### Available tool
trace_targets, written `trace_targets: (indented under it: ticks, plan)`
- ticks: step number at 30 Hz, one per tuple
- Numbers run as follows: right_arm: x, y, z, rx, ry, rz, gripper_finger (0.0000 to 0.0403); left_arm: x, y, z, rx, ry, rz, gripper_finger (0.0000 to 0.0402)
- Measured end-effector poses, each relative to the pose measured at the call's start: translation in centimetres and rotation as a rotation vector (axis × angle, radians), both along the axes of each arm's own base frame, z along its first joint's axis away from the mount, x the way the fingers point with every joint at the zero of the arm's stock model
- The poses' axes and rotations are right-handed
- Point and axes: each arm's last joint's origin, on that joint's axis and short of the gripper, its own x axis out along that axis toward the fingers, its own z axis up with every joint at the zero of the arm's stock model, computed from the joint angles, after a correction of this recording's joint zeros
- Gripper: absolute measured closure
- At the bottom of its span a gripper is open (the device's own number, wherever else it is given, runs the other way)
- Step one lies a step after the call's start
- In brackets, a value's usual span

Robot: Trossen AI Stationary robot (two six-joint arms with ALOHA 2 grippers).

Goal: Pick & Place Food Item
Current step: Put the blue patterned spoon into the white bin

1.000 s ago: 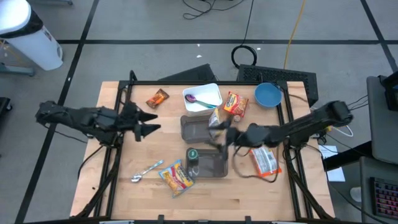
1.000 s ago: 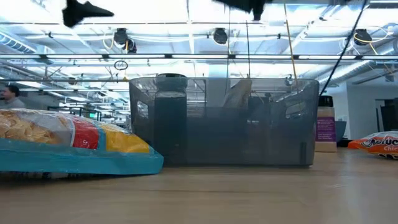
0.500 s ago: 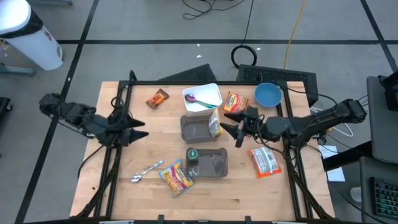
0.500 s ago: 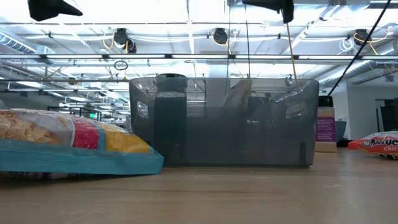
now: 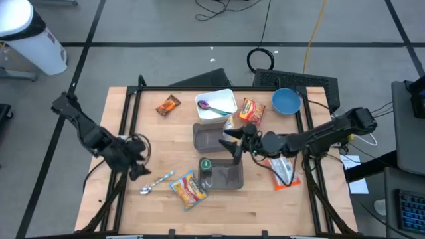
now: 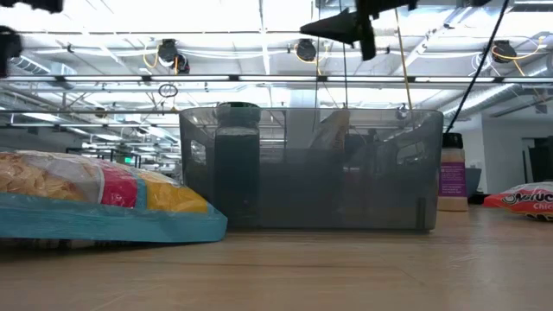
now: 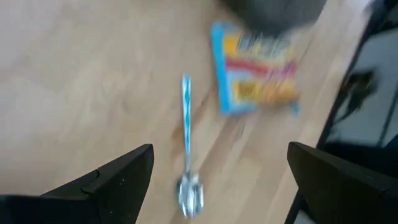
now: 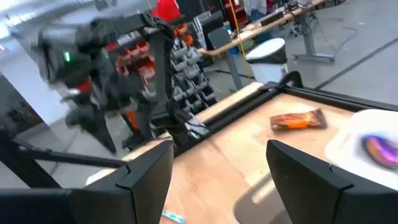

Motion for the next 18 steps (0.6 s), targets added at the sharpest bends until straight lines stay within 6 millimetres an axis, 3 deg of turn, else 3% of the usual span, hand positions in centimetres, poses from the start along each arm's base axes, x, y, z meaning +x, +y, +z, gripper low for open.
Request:
trace_targets:
  ticks: [9, 13, 18]
  plan:
    - [0.9, 0.2, -0.6, -0.004, -0.046, 0.001, 0.0149, -0.6, -3.3, -2.0, 0.035, 0.201, -0.064, 0.0023]
    - [0.9, 0.2, -0.6, -0.022, -0.040, 0.002, 0.0149, -1.2, -3.4, -2.6, 0.093, 0.285, -0.016, 0.0023]
    - [1.0, 0.4, -0.6, -0.022, -0.040, 0.071, 0.0149, -1.4, -3.2, -2.4, 0.040, 0.299, 0.026, 0.0024]
